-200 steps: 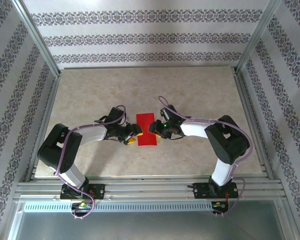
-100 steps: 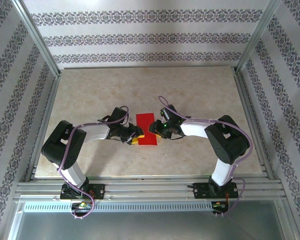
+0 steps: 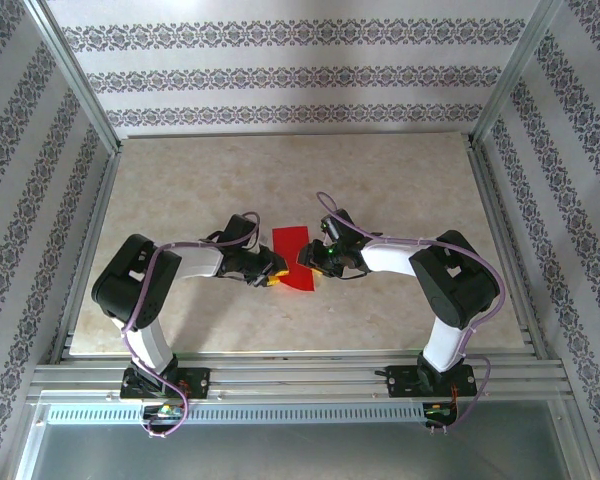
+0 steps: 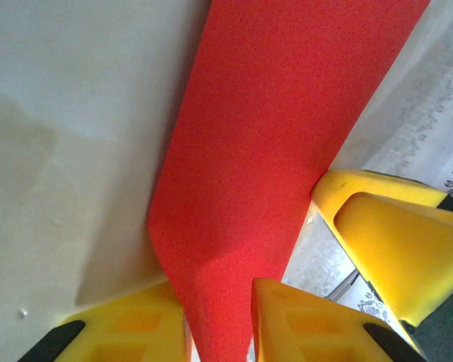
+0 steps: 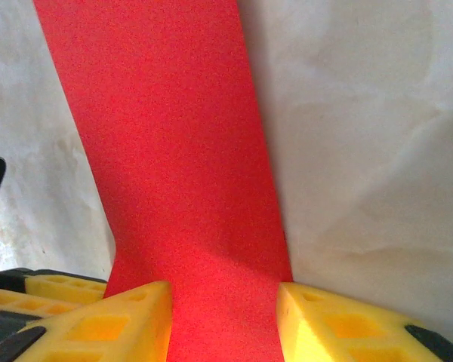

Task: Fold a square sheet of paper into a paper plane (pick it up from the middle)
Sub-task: Third fold the triangle at the center of the table.

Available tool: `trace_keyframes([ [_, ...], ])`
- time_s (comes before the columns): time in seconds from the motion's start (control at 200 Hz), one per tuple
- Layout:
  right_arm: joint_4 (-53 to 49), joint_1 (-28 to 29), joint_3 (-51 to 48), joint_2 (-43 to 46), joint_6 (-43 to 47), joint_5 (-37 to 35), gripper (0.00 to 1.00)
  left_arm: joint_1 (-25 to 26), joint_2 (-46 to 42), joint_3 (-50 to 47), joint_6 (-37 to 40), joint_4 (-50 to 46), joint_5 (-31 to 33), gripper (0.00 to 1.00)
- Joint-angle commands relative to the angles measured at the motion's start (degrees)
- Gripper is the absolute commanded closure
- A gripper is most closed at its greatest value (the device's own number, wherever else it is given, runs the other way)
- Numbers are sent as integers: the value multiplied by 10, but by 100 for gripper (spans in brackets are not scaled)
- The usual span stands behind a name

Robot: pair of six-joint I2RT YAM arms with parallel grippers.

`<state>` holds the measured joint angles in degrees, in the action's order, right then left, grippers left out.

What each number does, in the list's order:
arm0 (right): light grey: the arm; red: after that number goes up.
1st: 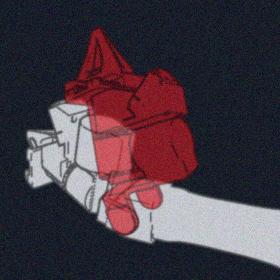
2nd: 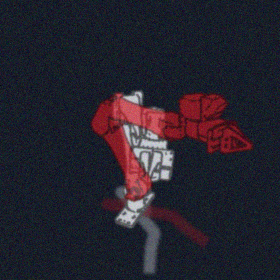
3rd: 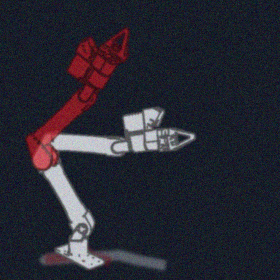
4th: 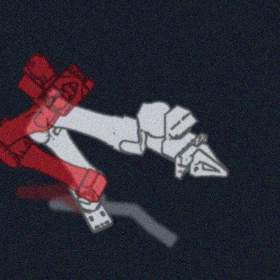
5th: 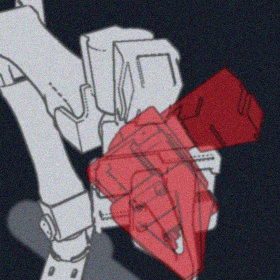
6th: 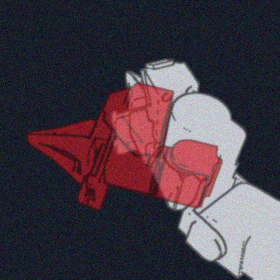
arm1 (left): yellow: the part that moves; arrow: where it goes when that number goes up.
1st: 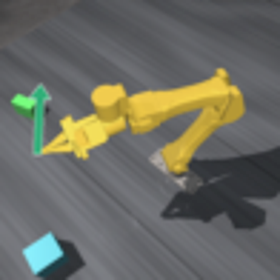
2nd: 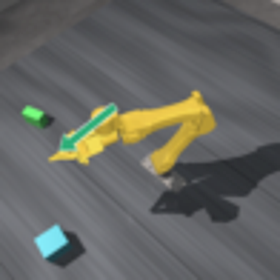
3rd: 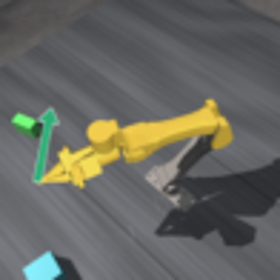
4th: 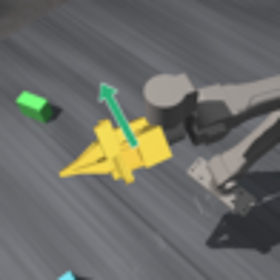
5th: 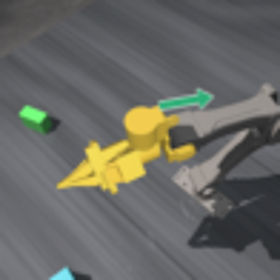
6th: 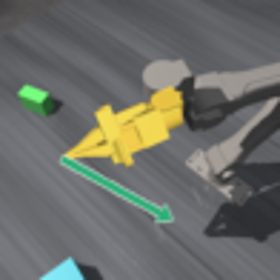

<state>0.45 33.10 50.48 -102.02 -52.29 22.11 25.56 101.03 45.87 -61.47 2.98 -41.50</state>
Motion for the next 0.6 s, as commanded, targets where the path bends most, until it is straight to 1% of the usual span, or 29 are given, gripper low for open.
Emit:
trace_keyframes([
  [0.0, -30, -7, -12, -13, 12, -19, 56, -10, 0, 15, 23, -21, 10, 75],
  [0.305, -30, -7, -11, -14, 15, -20, 57, -21, -1, 14, 28, -26, 13, 80],
  [0.415, -30, -7, -10, -13, 19, -23, 56, -22, 0, 14, 24, -24, 14, 84],
  [0.52, -18, -8, -12, -2, 29, -24, 52, -22, -4, 12, 6, -15, 12, 88],
  [0.595, -8, -14, -11, 23, 64, -21, 47, -22, -15, 7, -16, -7, 11, 90],
])
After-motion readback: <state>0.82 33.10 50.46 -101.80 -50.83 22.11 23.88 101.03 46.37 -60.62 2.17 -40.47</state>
